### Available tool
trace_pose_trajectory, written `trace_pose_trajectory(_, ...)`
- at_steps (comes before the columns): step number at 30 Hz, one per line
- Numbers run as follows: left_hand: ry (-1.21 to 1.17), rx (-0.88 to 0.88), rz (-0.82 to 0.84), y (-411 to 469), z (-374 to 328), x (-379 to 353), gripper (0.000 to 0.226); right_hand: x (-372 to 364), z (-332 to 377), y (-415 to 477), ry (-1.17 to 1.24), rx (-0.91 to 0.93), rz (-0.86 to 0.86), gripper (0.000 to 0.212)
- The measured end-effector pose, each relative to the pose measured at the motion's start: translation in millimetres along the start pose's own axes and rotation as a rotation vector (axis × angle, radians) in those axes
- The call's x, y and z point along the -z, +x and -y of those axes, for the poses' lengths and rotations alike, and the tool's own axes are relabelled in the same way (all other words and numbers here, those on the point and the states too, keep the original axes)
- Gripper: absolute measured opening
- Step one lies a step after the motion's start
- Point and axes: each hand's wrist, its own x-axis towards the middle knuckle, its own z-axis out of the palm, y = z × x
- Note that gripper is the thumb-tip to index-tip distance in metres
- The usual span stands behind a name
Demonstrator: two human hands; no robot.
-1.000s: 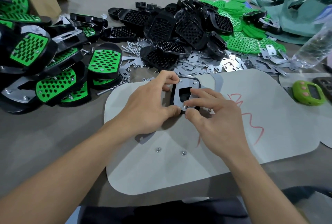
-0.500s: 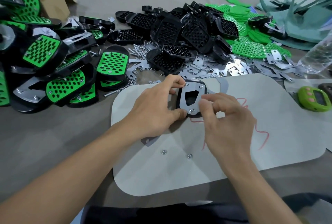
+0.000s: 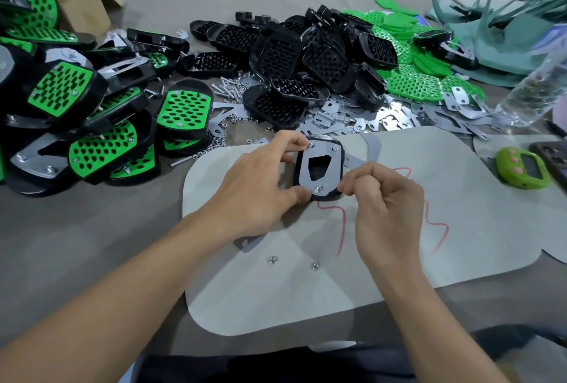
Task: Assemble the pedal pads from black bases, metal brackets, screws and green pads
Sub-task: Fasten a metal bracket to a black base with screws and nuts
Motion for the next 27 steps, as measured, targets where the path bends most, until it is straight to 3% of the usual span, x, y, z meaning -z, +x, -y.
trace_pose_trajectory(15,0.005,0.011,0.006,-1,-1,0,0.067,4,-5,1,-0.008,-0.003,-0.007,0.022)
trace_pose_trajectory(19,0.007,0.006,0.006,0,-1,1,0.067,6,-5,5,-0.139,0.087,0.114,0.015)
trace_pose_trajectory(22,0.009,-0.001,0.003,-1,-1,1,0.066,7,-7,9,-0.296,0.128,0.207,0.027)
trace_pose_trajectory(27,0.010,0.012,0.007,-1,-1,0,0.066,4,6,20,-0.483,0.221,0.344,0.015)
